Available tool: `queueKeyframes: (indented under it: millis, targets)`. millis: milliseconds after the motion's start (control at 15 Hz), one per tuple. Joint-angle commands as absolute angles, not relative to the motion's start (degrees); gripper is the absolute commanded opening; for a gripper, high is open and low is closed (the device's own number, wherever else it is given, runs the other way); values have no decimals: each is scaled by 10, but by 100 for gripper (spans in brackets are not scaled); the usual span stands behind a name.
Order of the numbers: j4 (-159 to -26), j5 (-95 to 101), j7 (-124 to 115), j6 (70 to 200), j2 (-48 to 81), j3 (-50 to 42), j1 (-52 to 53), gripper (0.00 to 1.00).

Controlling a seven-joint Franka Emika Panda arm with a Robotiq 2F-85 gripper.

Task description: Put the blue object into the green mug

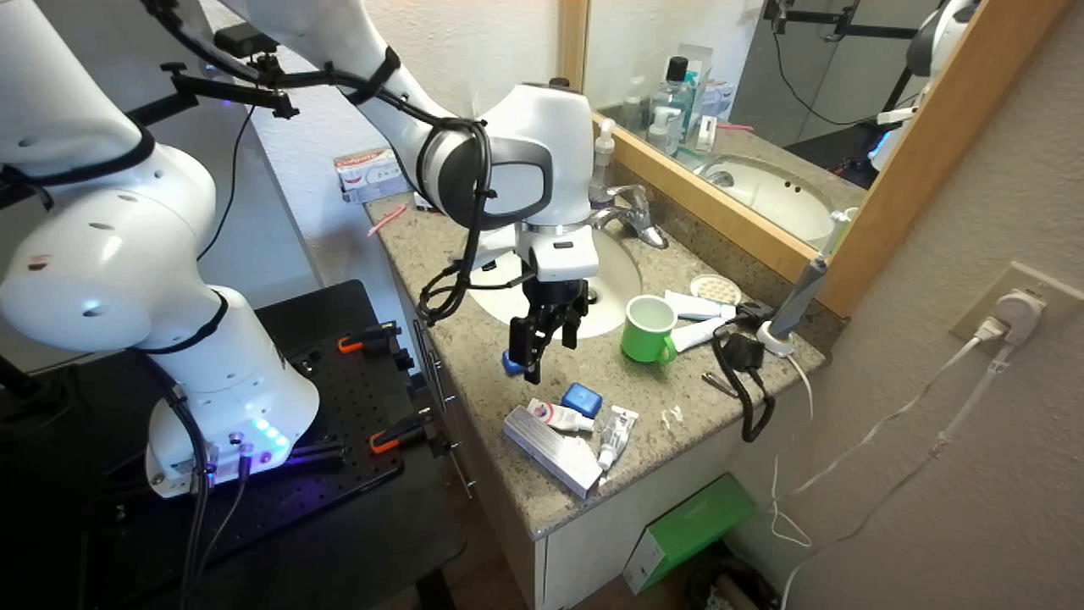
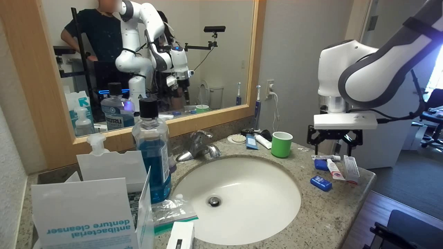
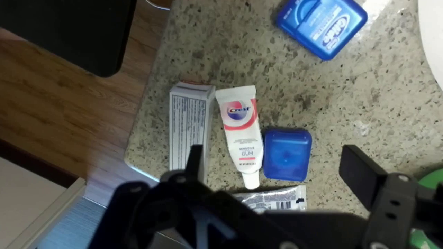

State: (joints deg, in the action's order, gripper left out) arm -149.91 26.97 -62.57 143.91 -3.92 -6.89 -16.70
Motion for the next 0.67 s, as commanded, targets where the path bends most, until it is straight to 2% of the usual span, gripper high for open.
queueKeyframes:
  millis: [0,600]
  targets:
    - [-1476,278,-598,1455,3,-85,-155,100]
    - [-1427,173,-482,1468,76,-108,-128,100]
